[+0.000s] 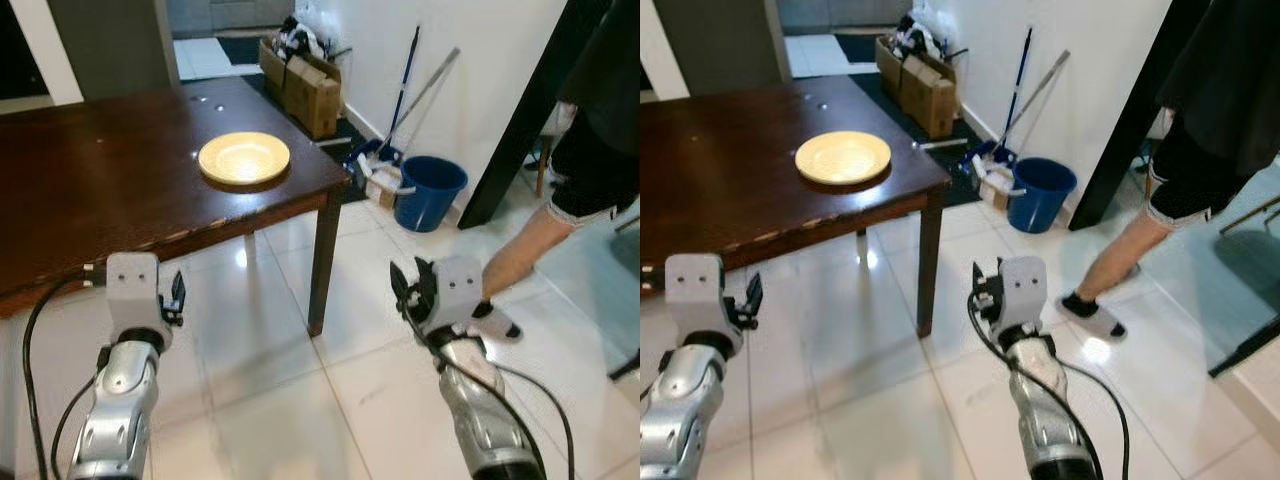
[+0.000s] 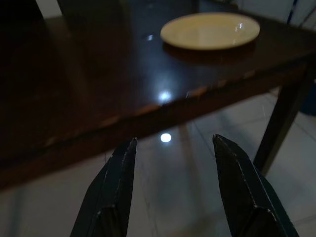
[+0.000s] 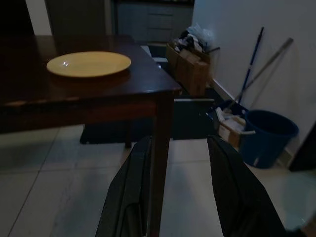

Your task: Setting the table

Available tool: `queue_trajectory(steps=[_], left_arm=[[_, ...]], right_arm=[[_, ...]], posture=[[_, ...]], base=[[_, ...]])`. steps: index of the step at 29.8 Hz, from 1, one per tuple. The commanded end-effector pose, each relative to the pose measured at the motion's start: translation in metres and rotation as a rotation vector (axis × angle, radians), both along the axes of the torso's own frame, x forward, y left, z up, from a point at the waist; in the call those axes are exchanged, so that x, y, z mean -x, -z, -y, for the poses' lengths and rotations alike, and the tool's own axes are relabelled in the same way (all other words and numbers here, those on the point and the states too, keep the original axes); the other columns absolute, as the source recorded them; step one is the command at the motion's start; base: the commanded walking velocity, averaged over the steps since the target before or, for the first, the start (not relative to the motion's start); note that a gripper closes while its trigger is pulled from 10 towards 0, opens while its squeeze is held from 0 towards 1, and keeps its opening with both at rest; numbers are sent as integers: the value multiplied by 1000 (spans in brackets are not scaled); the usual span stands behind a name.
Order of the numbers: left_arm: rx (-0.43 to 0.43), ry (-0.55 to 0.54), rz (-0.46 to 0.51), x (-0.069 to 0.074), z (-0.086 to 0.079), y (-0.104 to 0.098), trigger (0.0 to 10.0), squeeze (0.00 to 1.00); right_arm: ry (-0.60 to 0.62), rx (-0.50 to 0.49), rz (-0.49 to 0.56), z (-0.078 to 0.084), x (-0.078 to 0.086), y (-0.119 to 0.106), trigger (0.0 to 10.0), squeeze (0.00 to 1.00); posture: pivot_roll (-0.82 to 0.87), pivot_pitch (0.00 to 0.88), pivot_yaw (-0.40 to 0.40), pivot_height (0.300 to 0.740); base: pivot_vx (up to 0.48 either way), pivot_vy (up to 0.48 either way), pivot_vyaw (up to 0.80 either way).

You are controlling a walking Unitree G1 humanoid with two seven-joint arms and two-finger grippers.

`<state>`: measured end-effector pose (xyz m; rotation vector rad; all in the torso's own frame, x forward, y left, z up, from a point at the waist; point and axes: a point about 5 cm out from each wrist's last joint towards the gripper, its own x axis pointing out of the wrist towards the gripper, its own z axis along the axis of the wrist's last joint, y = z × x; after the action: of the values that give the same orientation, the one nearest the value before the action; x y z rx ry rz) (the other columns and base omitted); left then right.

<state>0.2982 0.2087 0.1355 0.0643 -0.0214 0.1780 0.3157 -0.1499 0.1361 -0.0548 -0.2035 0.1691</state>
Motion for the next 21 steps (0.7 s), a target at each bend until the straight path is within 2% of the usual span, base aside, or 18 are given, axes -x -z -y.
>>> queue_trajectory(steps=[1,21], left_arm=[[7,4,-21,1,2,4,10000,0],[9,25,-17,-2,7,2,10000,0]], right_arm=[[1,-8,-14,2,1,2,10000,0],[-24,-15,-11,-2,2,-1,10000,0]], posture=[[52,0,41,740],[44,1,45,740]], base=[[480,0,0],[480,0,0]])
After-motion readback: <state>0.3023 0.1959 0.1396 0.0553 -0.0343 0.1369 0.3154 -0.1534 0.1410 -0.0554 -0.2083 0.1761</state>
